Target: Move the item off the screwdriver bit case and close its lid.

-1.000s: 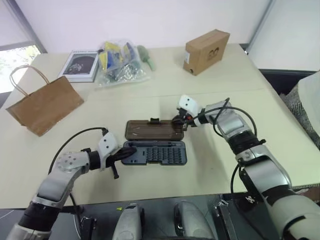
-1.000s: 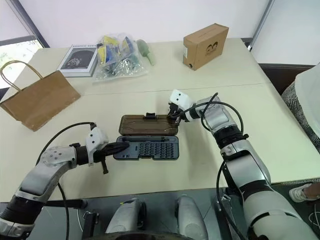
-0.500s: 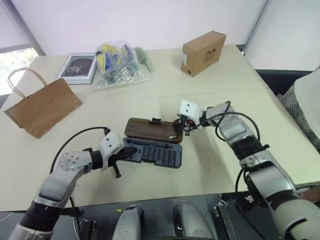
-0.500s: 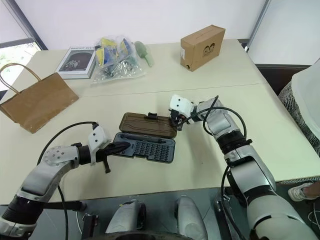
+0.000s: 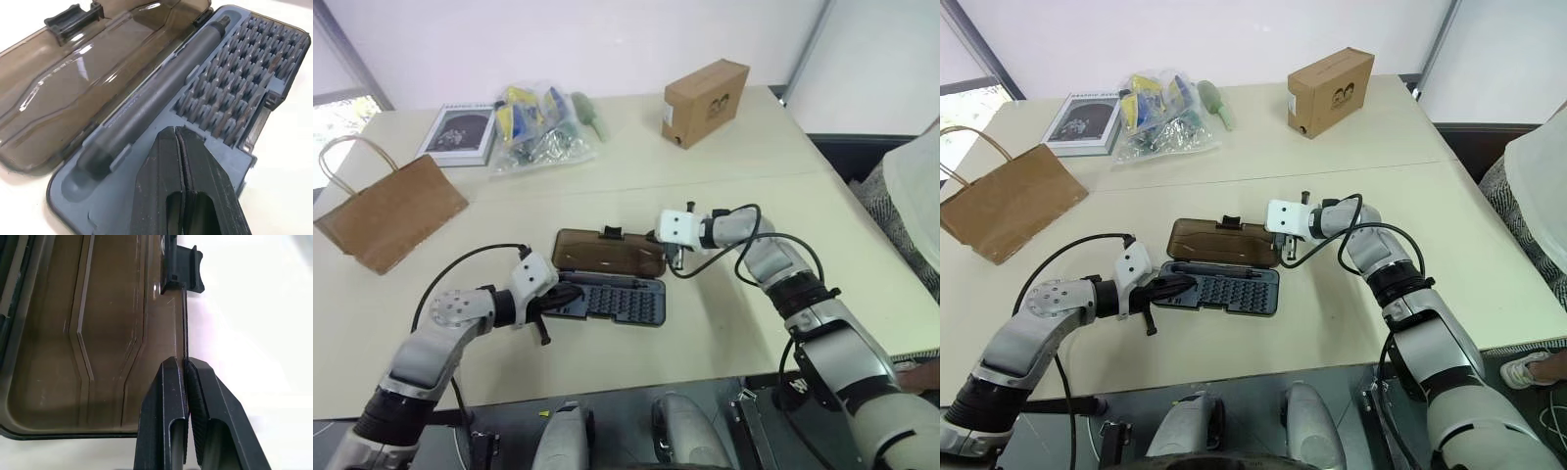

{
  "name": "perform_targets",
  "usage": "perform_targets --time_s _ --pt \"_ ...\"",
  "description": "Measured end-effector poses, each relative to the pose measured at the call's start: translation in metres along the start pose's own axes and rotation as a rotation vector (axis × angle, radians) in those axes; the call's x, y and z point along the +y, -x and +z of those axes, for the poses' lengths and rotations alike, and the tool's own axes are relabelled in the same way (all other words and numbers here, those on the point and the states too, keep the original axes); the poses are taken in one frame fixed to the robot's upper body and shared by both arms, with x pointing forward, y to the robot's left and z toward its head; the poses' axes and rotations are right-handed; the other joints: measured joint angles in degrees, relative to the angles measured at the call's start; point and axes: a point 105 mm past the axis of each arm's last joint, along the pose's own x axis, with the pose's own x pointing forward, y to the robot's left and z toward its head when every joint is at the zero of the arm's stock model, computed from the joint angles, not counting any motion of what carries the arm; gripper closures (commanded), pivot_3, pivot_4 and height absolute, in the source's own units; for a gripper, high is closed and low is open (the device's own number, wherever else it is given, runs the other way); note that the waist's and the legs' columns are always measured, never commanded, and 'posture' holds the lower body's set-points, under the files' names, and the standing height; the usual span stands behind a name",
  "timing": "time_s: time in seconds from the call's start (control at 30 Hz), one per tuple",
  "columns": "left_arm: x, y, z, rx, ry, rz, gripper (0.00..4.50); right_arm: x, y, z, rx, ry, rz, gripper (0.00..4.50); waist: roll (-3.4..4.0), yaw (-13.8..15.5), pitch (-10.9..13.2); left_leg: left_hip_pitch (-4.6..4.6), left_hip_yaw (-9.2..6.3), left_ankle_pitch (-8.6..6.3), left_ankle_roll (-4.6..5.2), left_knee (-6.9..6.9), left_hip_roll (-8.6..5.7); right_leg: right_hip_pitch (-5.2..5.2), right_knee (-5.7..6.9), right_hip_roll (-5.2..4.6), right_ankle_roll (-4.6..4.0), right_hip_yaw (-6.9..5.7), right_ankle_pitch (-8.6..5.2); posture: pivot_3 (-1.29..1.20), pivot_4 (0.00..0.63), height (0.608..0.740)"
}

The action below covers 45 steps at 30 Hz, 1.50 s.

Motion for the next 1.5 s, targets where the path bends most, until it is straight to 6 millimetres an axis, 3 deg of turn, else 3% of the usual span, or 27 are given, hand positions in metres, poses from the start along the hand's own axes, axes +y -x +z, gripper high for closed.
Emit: perform_targets --time_s 0.57,0.7,0.9,1.5 --pt "0.002 -0.002 0.003 -0.005 0.0 0.008 4.5 -0.02 0.01 0.043 -0.147 0.279 -0.186 4.46 -0.04 0.2 0.1 -0.12 -0.01 0.0 0.0 -0.01 -0.01 -0.1 0.0 -0.08 0.0 0.06 0.0 0.0 0.15 0.74" --pt "0.002 -0.002 0.004 -0.008 -0.003 0.007 4.5 -0.023 0.02 0.044 -0.142 0.279 -0.238 4.46 -0.08 0.4 0.1 -0.17 0.0 0.0 -0.01 -0.01 -0.02 -0.13 -0.03 -0.12 0.0 0.05 0.0 0.0 0.15 0.74" --pt "0.002 -0.002 0.004 -0.01 -0.003 0.001 4.5 -0.01 0.036 0.047 -0.14 0.283 -0.272 4.46 -0.09 0.5 0.1 -0.17 0.01 0.0 0.0 -0.05 -0.03 -0.13 -0.06 -0.12 0.01 0.05 0.0 0.0 0.15 0.74" --pt "0.005 -0.003 0.006 -0.031 0.008 -0.011 4.5 -0.003 0.041 0.056 -0.157 0.274 -0.26 4.46 -0.11 0.2 0.1 -0.16 0.03 0.0 0.0 -0.07 -0.03 -0.15 -0.06 -0.06 0.01 0.03 0.0 0.0 0.15 0.74"
